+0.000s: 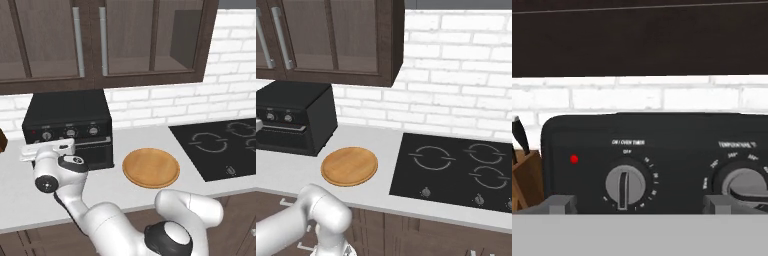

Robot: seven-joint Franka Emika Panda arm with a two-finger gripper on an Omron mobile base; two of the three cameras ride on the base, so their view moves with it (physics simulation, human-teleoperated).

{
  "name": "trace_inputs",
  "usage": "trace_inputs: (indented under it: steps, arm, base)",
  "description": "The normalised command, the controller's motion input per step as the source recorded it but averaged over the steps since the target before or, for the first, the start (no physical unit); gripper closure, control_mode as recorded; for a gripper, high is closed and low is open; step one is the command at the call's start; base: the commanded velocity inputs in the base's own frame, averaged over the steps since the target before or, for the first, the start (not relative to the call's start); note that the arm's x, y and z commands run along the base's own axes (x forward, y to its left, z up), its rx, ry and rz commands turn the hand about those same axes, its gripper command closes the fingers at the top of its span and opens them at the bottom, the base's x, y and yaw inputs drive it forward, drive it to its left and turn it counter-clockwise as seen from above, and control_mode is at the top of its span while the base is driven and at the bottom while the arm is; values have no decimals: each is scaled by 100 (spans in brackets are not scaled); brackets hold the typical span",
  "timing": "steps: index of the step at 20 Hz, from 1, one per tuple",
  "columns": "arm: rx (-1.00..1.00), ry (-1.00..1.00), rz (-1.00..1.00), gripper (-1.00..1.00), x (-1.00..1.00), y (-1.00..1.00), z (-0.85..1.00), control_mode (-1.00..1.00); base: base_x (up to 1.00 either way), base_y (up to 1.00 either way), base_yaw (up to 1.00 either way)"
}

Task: Pick up the kebab skewer and baguette bread, and place them inside the toaster oven. Close the toaster oven door and start by setting the timer.

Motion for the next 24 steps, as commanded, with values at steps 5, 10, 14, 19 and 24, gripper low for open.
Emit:
trace_inputs:
  steps: [5, 10, 14, 19, 24]
  arm:
    - [0, 0, 0, -100, 1, 14, 0, -100]
    - [0, -2, 0, -100, 3, 13, 0, -100]
    - [0, -2, 0, -100, 17, 1, 0, -100]
    - [0, 0, 0, -100, 17, 0, 0, -100]
    - [0, 0, 0, -100, 7, 0, 0, -100]
  base:
    - [0, 0, 0]
    - [0, 0, 0]
    - [0, 0, 0]
    - [0, 0, 0]
    - [0, 0, 0]
